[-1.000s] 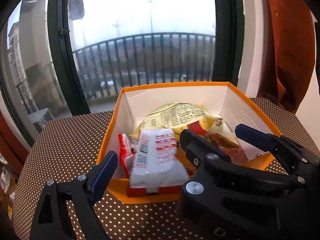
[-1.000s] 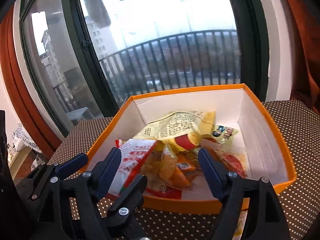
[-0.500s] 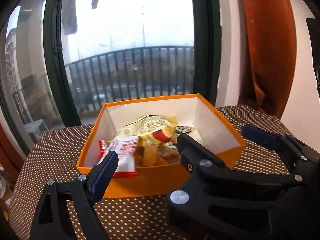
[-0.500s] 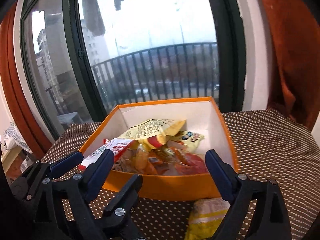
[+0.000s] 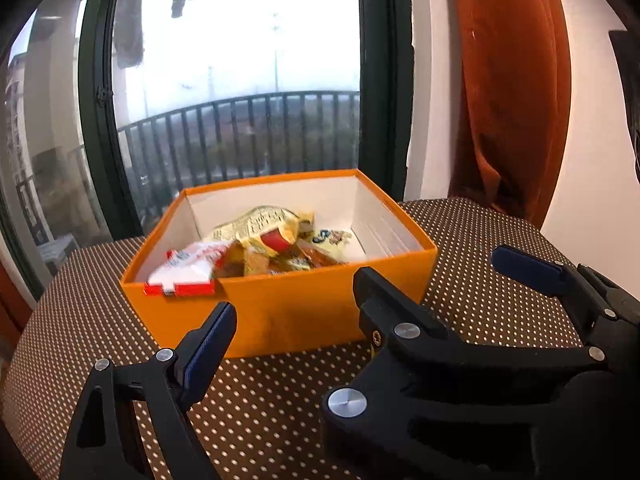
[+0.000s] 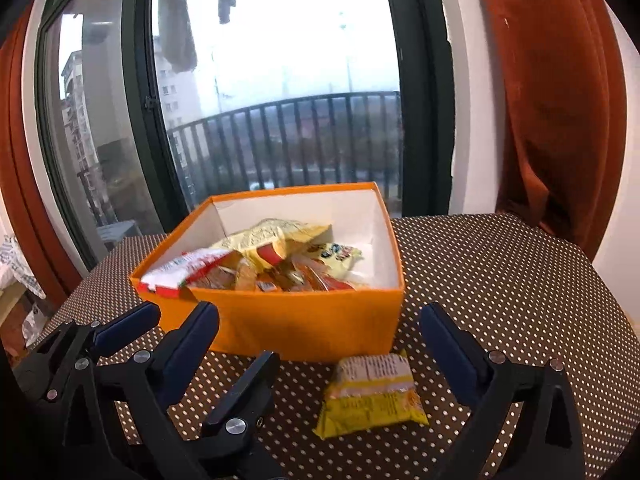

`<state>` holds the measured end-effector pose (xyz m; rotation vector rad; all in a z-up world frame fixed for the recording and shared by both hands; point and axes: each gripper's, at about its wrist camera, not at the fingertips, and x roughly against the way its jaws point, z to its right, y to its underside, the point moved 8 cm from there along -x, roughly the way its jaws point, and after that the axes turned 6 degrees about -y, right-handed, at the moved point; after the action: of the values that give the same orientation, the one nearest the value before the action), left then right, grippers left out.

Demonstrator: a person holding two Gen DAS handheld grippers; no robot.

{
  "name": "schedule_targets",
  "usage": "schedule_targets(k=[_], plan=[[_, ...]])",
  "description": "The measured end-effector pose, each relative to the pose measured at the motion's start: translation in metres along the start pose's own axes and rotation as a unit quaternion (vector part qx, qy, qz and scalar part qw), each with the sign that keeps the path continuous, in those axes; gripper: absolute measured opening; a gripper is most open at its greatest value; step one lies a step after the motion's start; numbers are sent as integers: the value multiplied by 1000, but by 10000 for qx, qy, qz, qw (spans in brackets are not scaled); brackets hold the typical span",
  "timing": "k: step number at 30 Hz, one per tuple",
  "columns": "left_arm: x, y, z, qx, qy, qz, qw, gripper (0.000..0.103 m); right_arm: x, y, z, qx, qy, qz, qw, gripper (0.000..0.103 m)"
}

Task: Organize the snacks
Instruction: 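Withdraw both tools and move the right tool toward the yellow snack bag, then grasp the yellow printed snack bag with the right tool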

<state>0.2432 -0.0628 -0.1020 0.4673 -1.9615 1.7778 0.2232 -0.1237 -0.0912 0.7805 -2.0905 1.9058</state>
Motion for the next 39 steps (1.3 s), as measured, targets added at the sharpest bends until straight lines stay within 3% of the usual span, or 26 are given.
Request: schedule_targets(k=[8, 24, 31, 39], plan=[[-18, 35, 13, -20, 38, -254, 9997, 89, -14, 34, 14, -76, 66, -260, 9996, 102], [-74, 88, 28, -229, 41, -1245, 9919, 89, -70, 96, 49, -596, 278, -1235, 9902, 101], [-87, 90, 22, -58, 191, -1508, 9884, 90, -80, 94, 49, -659, 236, -1286, 9892, 101], [-98, 83, 13, -145, 64, -1588, 9872, 93, -93, 87, 43, -546, 141, -1320, 9896, 101]])
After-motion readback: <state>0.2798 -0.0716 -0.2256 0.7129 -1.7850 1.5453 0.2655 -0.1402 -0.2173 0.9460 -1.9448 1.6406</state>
